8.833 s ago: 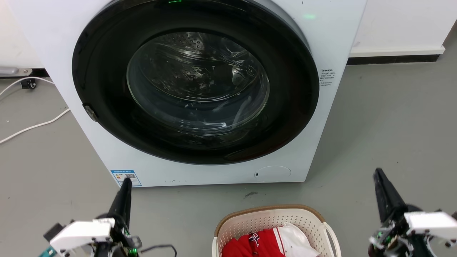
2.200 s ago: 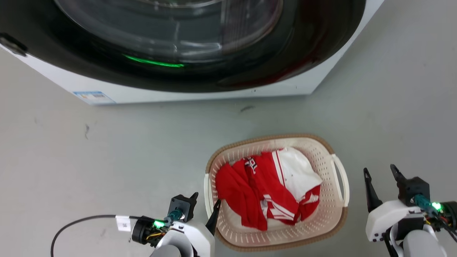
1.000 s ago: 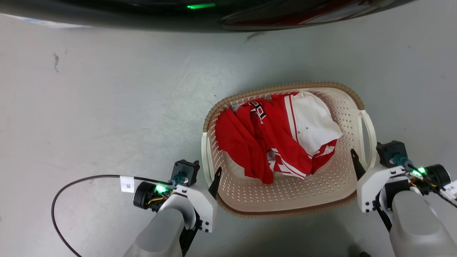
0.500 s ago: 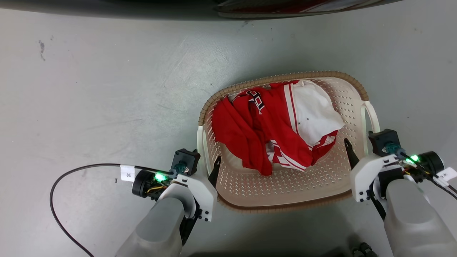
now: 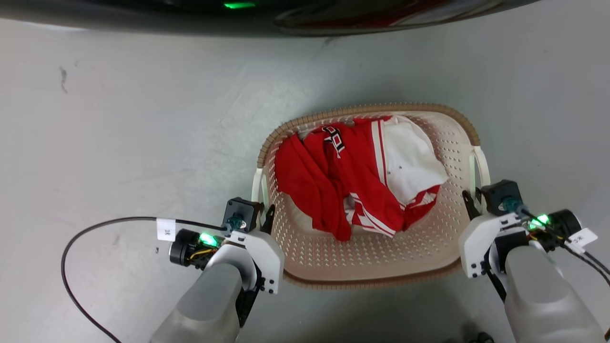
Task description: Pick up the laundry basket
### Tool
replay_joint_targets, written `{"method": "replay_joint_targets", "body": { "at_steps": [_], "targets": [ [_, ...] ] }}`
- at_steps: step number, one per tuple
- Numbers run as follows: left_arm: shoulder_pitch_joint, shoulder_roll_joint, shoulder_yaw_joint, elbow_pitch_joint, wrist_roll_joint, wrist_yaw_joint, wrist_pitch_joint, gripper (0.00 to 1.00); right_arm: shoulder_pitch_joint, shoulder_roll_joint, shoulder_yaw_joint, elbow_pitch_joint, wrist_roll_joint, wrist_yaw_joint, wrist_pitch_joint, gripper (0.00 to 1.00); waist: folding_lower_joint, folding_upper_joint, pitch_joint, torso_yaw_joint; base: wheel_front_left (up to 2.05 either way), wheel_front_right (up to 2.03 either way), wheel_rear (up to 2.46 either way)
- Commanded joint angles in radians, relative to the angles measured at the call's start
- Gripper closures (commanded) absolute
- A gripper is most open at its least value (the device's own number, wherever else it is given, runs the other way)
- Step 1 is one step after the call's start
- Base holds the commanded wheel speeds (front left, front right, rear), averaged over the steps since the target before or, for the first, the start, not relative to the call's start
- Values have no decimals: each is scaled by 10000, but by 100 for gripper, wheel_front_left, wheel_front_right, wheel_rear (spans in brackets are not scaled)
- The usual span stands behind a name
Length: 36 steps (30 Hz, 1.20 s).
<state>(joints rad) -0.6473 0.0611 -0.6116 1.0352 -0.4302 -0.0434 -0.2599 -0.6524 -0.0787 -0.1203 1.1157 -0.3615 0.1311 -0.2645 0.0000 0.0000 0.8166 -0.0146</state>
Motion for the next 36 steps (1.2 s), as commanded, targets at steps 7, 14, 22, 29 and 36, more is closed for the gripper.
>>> {"method": "replay_joint_targets", "body": {
  "at_steps": [7, 14, 22, 29, 36],
  "targets": [
    [261, -213, -737, 135, -684, -371, -84, 100, 374, 219, 709, 323, -217, -5, -8, 100, 0, 0, -1450, 94, 0, 0, 0],
    [203, -225, -1181, 716, -1516, -561, 181, 100, 645, 315, 1027, 770, -120, -2, -9, 100, 0, 0, -2850, 134, 0, 0, 0],
    [-143, -166, -1243, 1638, -2079, -654, 565, 100, 917, 308, 1311, 1473, -82, -2, 36, 100, 0, 0, -4311, 113, 0, 0, 0],
    [-423, 20, -1374, 2096, -2213, -804, 1235, 100, 1084, 301, 2298, 1715, 695, 0, 489, 100, 0, 0, -5194, 133, 0, 0, 0],
    [-527, 217, -1697, 2259, -2392, -889, 2554, 100, 1292, 296, 4111, 1751, 2271, 10, 1362, 100, 0, 0, -6103, 167, 0, 0, 0]
  ]
}}
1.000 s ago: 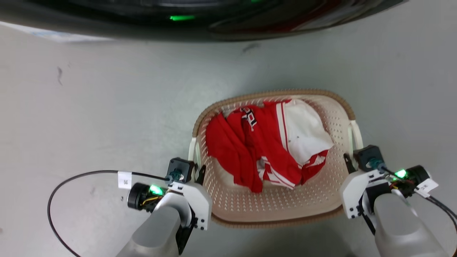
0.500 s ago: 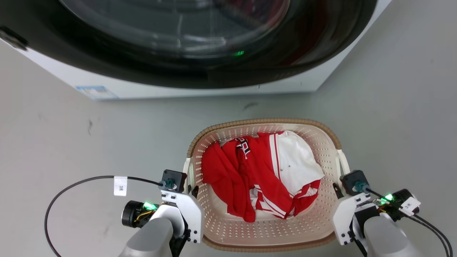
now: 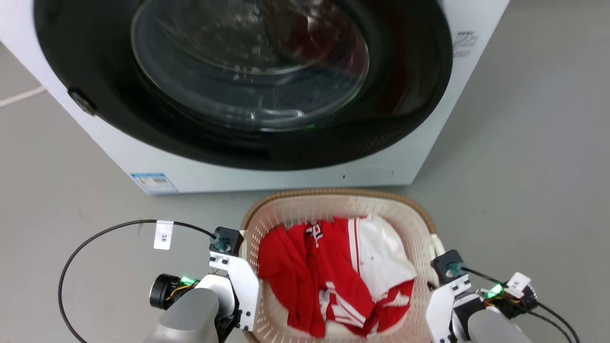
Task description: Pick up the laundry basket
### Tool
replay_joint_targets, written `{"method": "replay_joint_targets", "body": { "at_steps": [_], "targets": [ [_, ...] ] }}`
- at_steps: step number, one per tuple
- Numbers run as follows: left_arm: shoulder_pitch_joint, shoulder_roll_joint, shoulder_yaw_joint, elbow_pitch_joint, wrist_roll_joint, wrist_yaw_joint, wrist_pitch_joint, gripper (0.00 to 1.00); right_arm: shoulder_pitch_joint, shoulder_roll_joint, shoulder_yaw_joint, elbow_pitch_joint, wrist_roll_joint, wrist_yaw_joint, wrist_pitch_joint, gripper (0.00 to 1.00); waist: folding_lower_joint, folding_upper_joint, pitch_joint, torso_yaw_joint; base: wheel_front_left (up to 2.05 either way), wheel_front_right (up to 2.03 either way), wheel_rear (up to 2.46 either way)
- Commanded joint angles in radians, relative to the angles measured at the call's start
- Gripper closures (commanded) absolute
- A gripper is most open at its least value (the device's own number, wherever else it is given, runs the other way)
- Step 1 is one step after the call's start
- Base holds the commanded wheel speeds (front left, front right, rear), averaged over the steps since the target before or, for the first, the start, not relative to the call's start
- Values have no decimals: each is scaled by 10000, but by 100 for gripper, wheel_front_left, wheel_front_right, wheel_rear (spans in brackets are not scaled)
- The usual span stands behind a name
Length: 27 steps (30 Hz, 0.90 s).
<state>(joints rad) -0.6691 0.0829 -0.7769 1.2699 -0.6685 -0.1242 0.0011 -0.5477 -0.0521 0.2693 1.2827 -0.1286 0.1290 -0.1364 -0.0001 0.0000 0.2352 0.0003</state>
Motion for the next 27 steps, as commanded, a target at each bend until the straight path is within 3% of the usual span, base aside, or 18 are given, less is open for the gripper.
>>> {"method": "replay_joint_targets", "body": {
  "at_steps": [1, 11, 27],
  "targets": [
    [-280, 40, -116, -137, -35, -80, 122, 100, 278, 29, 512, 78, 202, 31, 258, 100, 1, 0, -418, 21, 0, 0, 0],
    [259, 619, -713, -823, -893, -76, 1535, 100, 392, 37, 3050, -554, 2829, 71, 2039, 100, 1, 0, -1491, -27, 0, 0, 0],
    [616, 1051, -1543, -1318, -2165, -92, 2899, 100, 30, 84, 5511, -775, 5283, 78, 3093, 100, 1, 0, -2407, -94, 0, 0, 0]
  ]
}}
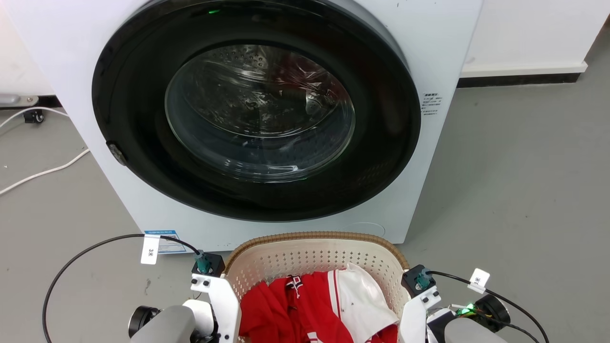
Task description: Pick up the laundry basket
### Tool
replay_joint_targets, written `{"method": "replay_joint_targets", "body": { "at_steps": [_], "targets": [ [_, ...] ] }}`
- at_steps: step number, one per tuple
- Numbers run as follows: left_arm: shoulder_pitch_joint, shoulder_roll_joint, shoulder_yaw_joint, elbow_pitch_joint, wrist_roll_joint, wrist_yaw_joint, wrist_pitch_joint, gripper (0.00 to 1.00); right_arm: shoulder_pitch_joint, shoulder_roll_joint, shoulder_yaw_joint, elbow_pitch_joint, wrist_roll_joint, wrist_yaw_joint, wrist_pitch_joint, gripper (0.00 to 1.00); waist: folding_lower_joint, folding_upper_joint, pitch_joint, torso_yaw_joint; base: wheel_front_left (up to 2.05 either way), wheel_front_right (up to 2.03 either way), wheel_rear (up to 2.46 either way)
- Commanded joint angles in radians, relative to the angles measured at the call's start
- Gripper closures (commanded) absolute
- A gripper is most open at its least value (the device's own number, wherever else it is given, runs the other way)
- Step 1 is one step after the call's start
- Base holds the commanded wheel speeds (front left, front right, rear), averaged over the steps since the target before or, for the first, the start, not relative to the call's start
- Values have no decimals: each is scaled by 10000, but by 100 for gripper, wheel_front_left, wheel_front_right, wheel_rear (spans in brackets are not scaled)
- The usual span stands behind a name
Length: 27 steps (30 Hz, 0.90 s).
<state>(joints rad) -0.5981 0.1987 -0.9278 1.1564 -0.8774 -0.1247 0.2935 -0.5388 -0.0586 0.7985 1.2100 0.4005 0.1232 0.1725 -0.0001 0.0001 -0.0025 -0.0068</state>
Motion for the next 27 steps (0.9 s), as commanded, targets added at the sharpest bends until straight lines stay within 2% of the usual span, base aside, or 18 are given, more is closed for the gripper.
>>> {"method": "replay_joint_targets", "body": {
  "at_steps": [1, 27],
  "targets": [
    [-76, -94, -79, -187, -130, -87, 26, 100, -89, 149, 320, -37, 106, 135, 13, 100, 1, -1, -56, -34, 0, 0, 0],
    [35, 78, -1089, -89, -1308, -90, 659, 100, -310, 48, 2356, 241, 2182, 136, 204, 100, 1, -1, -513, 0, 0, 0, 0]
  ]
}}
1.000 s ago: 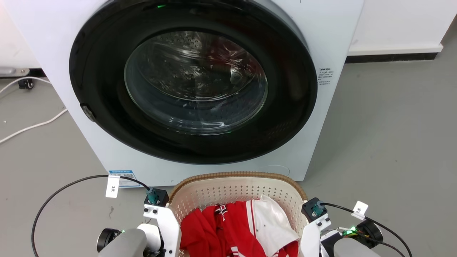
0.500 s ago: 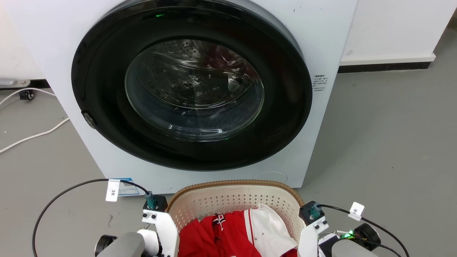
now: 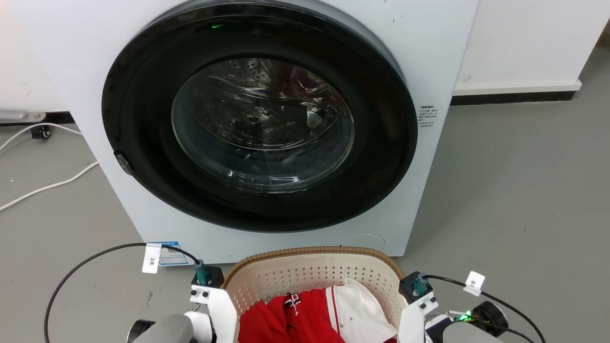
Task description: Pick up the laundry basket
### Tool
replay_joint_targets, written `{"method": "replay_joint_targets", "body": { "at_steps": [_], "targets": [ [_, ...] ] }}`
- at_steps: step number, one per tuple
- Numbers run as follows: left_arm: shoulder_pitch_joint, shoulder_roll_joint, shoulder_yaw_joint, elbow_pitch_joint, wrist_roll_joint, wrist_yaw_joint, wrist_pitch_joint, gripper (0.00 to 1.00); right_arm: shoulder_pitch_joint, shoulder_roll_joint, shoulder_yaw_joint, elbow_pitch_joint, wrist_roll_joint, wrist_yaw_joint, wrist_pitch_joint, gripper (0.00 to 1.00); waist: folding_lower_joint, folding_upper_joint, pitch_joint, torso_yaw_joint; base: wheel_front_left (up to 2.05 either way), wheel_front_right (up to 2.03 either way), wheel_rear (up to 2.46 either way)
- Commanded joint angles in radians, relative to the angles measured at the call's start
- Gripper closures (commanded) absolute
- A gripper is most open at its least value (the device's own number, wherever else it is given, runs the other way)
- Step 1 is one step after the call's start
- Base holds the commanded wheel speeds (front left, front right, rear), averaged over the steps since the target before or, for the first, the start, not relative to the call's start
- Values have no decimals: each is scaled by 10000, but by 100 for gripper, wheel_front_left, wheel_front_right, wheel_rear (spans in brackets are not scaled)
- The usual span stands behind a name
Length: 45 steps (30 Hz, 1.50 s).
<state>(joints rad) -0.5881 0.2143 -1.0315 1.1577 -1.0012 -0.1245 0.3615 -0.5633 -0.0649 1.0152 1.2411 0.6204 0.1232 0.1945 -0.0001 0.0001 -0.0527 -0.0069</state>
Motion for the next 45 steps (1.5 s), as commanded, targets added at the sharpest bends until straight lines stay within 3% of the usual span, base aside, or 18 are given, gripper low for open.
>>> {"method": "replay_joint_targets", "body": {
  "at_steps": [1, 45],
  "targets": [
    [-64, -74, -80, -97, -98, -91, -15, 100, -66, 109, 247, -68, 39, 136, -8, 100, 1, -1, -25, 1, 0, 0, 0],
    [-222, 46, -1164, 43, -1216, -93, -193, 100, -192, 18, 2010, 151, 1808, 137, -206, 100, 1, -1, -87, -57, 0, 0, 0]
  ]
}}
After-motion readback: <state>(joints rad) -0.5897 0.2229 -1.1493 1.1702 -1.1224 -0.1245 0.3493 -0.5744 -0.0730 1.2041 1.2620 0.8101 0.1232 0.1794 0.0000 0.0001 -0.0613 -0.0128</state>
